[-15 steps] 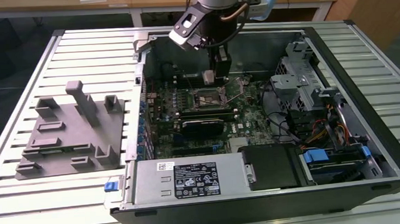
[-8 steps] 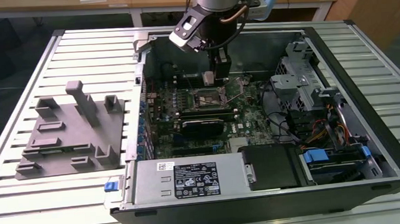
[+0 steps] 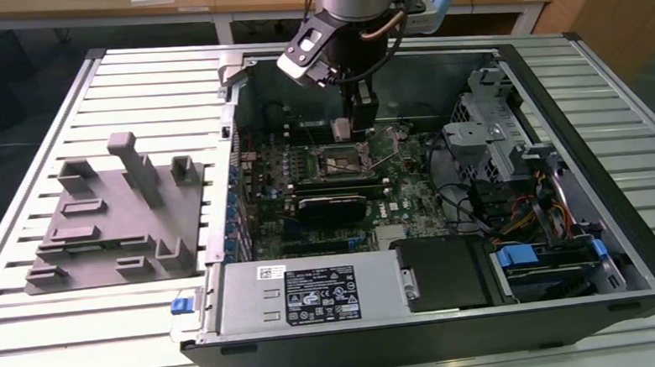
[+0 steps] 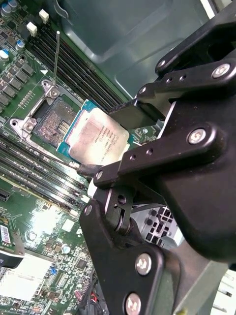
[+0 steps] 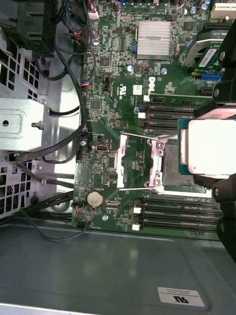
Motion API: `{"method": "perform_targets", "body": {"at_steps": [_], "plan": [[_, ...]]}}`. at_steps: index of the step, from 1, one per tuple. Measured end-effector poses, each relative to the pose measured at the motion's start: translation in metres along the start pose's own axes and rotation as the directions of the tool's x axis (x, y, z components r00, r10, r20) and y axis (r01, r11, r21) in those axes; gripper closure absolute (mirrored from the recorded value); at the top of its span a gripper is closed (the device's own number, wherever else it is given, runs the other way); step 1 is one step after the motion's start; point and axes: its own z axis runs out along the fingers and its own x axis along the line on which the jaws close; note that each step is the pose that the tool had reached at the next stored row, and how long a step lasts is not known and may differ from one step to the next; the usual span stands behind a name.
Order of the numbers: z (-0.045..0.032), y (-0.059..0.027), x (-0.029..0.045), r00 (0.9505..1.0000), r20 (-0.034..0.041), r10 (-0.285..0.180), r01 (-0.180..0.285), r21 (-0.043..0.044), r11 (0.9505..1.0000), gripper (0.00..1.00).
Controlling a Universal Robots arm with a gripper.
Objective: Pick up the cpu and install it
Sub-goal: 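Place the cpu into insertion slot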
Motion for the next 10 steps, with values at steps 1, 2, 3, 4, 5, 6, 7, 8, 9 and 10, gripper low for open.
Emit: {"method": "perform_targets", "body": {"at_steps": [1,2,3,4,5,6,7,8,9,10], "plan": [[0.0002,0.0000,0.0000,1.0000,0.0000,0.000,0.000,0.0001,1.0000,0.47],[0.0004,-0.0001,0.0000,1.0000,0.0001,0.000,0.000,0.0001,1.0000,0.47],[0.0008,-0.0001,0.0000,1.0000,0.0000,0.000,0.000,0.0000,1.0000,0.47],[0.0011,-0.0001,0.0000,1.0000,0.0000,0.000,0.000,0.0000,1.0000,0.47],[0.0015,-0.0001,0.0000,1.0000,-0.0001,0.000,0.000,0.0000,1.0000,0.47],[0.0019,-0.0001,0.0000,1.0000,0.0000,0.000,0.000,0.0000,1.0000,0.47],[0.0024,-0.0001,0.0001,1.0000,0.0000,0.000,0.000,0.0000,1.0000,0.47],[0.0028,-0.0002,0.0000,1.0000,0.0000,0.000,0.000,0.0000,1.0000,0.47],[0.0033,-0.0002,0.0001,1.0000,0.0000,0.000,0.000,0.0000,1.0000,0.47],[0.0037,-0.0002,0.0001,1.0000,0.0000,0.000,0.000,0.0000,1.0000,0.47]]}}
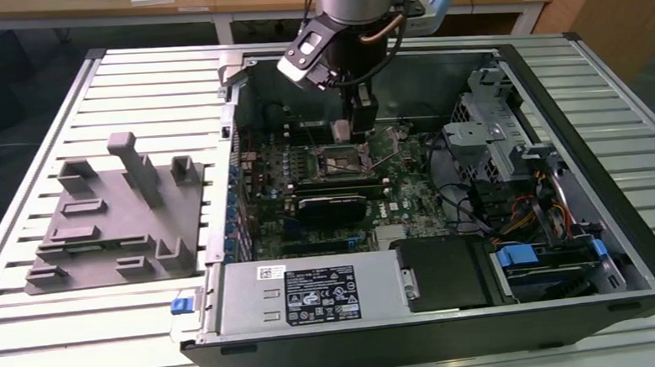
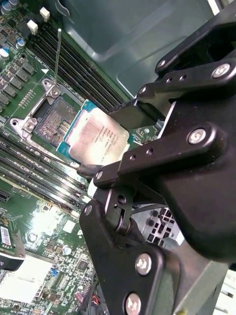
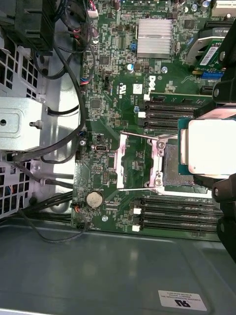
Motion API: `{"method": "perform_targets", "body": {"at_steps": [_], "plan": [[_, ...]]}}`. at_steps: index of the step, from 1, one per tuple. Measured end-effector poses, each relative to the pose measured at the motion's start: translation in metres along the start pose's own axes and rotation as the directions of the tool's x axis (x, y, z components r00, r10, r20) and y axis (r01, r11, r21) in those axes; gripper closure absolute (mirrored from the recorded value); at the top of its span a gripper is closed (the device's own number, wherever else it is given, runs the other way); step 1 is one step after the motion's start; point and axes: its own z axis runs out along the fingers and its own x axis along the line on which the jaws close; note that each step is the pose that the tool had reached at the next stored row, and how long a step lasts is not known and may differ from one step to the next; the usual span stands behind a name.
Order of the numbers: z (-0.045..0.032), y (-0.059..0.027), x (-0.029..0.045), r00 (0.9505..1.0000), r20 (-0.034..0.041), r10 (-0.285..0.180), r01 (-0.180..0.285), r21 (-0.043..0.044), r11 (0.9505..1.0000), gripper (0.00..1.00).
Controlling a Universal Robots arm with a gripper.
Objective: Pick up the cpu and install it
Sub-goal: 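Place the cpu into insertion slot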
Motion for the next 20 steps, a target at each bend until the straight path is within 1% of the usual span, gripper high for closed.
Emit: {"method": "perform_targets", "body": {"at_steps": [6,10,17,20], "plan": [[0.0033,-0.0002,0.0001,1.0000,0.0006,0.000,0.000,0.0000,1.0000,0.47],[0.0081,-0.0004,0.0005,1.0000,0.0006,0.000,0.000,0.0000,1.0000,0.47],[0.0153,-0.0007,0.0080,1.0000,0.0009,0.007,-0.007,0.0002,1.0000,0.47],[0.0196,-0.0018,0.0090,0.9999,0.0012,0.010,-0.010,0.0002,0.9999,0.47]]}}
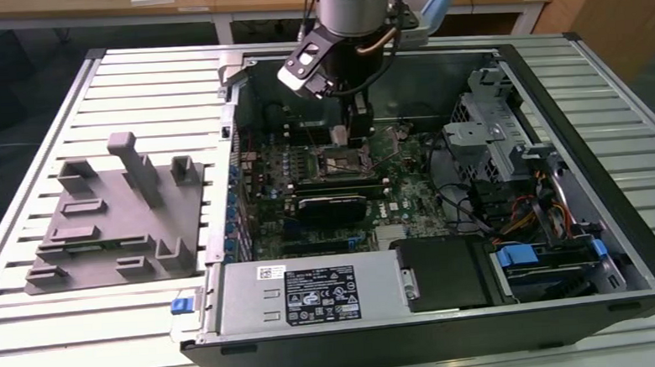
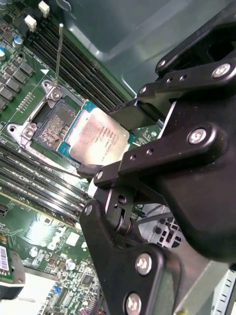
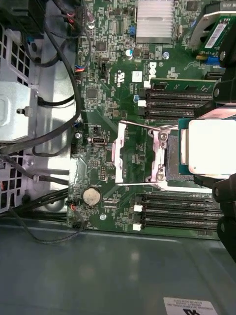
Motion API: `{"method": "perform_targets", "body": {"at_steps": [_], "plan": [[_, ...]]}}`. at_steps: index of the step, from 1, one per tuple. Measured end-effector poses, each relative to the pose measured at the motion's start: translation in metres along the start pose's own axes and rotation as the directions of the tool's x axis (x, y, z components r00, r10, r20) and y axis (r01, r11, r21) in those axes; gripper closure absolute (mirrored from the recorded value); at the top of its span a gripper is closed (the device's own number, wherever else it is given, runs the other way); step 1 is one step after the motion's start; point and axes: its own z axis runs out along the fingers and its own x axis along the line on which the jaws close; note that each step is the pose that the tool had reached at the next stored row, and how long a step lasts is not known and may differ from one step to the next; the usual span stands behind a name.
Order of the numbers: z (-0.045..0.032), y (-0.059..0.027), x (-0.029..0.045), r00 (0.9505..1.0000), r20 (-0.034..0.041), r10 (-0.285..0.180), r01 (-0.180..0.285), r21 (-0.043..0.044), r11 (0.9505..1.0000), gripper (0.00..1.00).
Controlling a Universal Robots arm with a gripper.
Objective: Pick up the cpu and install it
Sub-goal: 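Place the cpu into insertion slot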
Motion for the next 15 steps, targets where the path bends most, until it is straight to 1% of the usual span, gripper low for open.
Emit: {"method": "perform_targets", "body": {"at_steps": [3,6,15], "plan": [[0.0043,-0.0010,0.0002,1.0000,-0.0001,0.000,0.000,-0.0008,1.0000,0.47],[0.0067,-0.0025,0.0003,1.0000,-0.0003,0.000,0.000,-0.0021,1.0000,0.47],[0.0181,-0.0039,0.0002,1.0000,0.0002,0.006,-0.006,-0.0059,1.0000,0.47]]}}
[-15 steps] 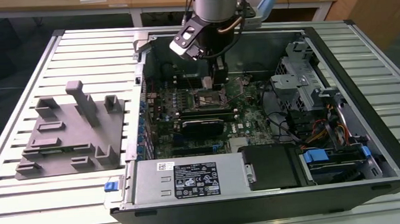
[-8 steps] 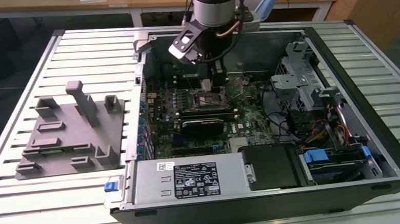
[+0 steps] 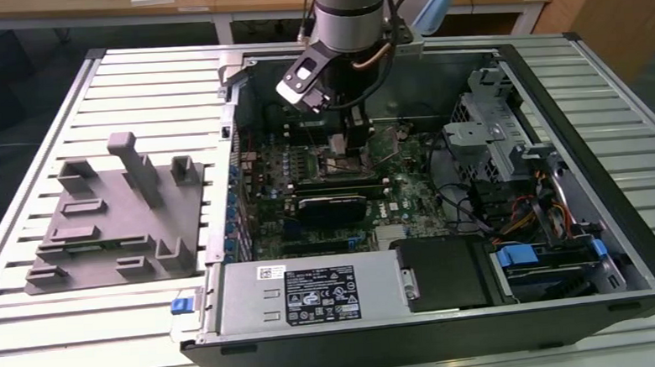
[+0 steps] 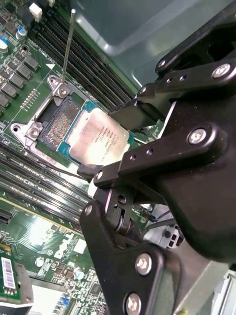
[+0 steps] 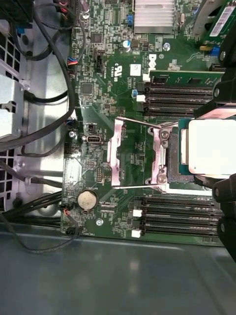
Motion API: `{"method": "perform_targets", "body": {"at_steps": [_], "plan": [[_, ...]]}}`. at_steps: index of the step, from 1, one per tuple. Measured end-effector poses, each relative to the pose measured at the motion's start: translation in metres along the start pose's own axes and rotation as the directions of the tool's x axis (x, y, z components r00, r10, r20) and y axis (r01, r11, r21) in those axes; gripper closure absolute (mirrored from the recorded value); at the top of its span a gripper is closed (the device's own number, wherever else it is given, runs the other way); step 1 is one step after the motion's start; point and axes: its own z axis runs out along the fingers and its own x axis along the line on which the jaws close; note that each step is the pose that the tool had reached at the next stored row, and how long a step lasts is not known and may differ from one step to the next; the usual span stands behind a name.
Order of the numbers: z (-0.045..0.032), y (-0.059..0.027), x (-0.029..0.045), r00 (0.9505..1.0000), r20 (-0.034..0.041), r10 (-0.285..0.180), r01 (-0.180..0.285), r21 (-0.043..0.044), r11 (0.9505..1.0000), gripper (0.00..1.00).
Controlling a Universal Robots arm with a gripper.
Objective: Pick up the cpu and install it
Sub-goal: 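Place the cpu into insertion slot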
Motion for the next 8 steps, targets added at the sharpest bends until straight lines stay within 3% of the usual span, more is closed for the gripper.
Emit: {"method": "perform_targets", "body": {"at_steps": [8], "plan": [[0.0081,-0.0033,0.0002,1.0000,0.0001,0.003,-0.003,-0.0011,1.0000,0.47]]}}
